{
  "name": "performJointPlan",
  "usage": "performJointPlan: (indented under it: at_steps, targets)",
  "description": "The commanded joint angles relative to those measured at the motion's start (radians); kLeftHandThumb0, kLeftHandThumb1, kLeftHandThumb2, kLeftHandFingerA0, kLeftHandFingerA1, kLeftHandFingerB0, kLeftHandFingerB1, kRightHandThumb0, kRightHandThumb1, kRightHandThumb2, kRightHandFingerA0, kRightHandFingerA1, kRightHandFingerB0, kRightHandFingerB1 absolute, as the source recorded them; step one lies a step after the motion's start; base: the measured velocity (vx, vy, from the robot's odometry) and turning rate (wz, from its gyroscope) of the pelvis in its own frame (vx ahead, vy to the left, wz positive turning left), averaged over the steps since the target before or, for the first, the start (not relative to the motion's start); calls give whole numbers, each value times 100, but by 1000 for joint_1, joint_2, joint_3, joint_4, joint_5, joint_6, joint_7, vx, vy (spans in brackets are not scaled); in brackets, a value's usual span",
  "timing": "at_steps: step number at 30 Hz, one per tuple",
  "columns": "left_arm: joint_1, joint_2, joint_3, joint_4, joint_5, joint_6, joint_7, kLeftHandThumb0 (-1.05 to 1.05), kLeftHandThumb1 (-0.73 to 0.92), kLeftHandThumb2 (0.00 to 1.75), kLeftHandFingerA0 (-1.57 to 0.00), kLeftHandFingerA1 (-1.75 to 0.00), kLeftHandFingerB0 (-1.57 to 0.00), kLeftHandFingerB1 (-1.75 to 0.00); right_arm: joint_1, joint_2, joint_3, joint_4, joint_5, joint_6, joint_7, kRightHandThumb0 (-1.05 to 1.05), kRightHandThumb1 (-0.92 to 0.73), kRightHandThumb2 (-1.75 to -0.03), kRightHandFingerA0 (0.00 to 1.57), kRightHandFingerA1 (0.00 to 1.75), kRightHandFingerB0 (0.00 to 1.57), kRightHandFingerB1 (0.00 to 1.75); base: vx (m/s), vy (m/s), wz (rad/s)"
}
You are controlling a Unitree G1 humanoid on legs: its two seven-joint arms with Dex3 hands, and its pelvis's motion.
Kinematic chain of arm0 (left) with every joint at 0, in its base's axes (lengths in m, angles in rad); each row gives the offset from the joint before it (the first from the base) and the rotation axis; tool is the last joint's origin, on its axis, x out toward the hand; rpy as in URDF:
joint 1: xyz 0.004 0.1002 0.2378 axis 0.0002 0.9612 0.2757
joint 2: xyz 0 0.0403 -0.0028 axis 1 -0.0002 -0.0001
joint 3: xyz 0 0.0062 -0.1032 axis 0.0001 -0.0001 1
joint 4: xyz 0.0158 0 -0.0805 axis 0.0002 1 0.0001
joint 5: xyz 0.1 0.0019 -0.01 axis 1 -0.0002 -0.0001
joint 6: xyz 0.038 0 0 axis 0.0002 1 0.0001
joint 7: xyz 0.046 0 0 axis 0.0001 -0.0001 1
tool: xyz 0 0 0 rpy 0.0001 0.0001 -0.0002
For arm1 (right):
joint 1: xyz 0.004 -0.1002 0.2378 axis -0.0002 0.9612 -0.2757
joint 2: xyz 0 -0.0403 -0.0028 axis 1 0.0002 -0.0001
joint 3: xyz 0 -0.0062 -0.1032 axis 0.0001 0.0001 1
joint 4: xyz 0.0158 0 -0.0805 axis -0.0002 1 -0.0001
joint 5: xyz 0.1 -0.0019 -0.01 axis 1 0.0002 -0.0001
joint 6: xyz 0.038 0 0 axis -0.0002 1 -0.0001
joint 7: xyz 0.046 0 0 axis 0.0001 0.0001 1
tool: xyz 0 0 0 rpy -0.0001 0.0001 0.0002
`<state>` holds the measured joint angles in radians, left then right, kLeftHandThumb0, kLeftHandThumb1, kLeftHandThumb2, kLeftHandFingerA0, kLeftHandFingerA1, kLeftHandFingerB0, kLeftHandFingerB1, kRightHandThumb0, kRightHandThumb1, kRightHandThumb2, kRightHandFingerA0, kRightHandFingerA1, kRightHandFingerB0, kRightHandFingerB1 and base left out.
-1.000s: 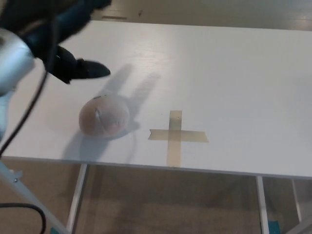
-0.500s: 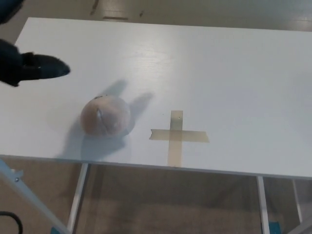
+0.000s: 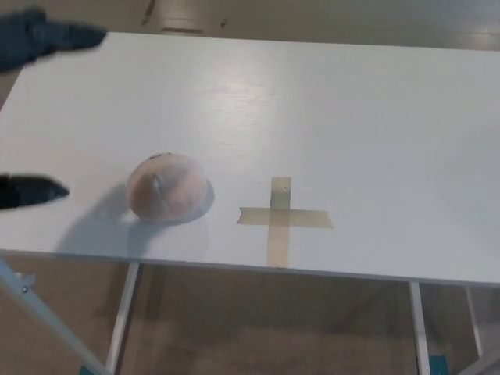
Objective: Use the left hand to take the pink dumpling toy on a person's hand and put it on the desk.
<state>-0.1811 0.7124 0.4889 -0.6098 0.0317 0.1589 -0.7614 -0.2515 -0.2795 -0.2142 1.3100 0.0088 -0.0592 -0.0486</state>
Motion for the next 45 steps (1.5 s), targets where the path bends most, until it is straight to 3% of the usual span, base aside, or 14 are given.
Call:
performJointPlan:
  at_steps: [1,12,20,25,28,31,33,36,37,39,40,41,44,45]
  targets:
    - [770,-161,314,-151,-845,104,-627,-47,51,56,-42,-39,-42,-35,139,24,46,31,-59,-28,-79,-21,-68,-60,70,48,53,42,0,0,0]
    - [946,-153,69,26,-463,-85,-557,-48,50,55,-58,-43,-55,-38,157,25,48,27,-46,-36,-75,-22,-68,-60,71,49,53,42,0,0,0]
    - [893,-141,-90,224,-302,-167,-452,-48,52,56,-60,-44,-53,-38,153,23,40,27,-33,-31,-71,-21,-69,-60,71,49,53,42,0,0,0]
    - [751,-253,-228,466,-49,-176,-82,-47,57,58,-63,-44,-52,-38,154,25,40,28,-36,-30,-72,-21,-69,-60,70,48,53,42,0,0,0]
    - [488,-288,-358,891,150,-166,196,-56,63,60,-58,-41,-47,-36,155,30,57,26,-52,-35,-77,-22,-70,-60,69,48,54,43,0,0,0]
    - [371,-298,-389,1052,173,-125,272,-58,63,60,-55,-40,-46,-36,145,31,54,24,-49,-34,-78,-22,-70,-60,69,48,54,43,0,0,0]
    - [235,-362,-358,1363,148,-93,512,-59,68,61,-50,-38,-45,-35,144,42,58,24,-53,-34,-80,-23,-70,-60,69,48,53,42,0,0,0]
    - [229,-381,-356,1434,149,-118,602,-58,70,61,-49,-38,-47,-36,138,46,54,23,-48,-34,-76,-23,-70,-61,69,48,53,42,0,0,0]
    - [225,-375,-396,1463,191,-140,642,-62,63,97,-33,-49,-41,-52,122,45,43,24,-37,-26,-75,-23,-70,-61,69,48,52,42,0,0,0]
    - [218,-370,-414,1482,206,-152,657,-62,63,97,-33,-49,-41,-52,116,44,39,24,-34,-23,-75,-23,-70,-61,69,48,52,42,0,0,0]
    - [214,-368,-412,1492,201,-173,662,-60,75,63,-44,-36,-48,-36,115,40,43,24,-39,-22,-77,-23,-70,-61,69,48,52,42,0,0,0]
    - [210,-353,-392,1497,180,-198,662,-65,66,99,-42,-52,-36,-48,105,39,40,25,-37,-20,-76,-23,-70,-61,68,47,52,42,0,0,0]
    - [179,-319,-384,1541,161,-198,651,-62,65,99,-44,-54,-35,-48,86,46,44,26,-41,-17,-78,-23,-70,-61,68,47,51,42,0,0,0]
    - [169,-310,-383,1555,156,-196,647,-57,74,63,-48,-37,-47,-35,79,48,44,26,-41,-14,-78,-23,-70,-61,68,47,51,42,0,0,0]
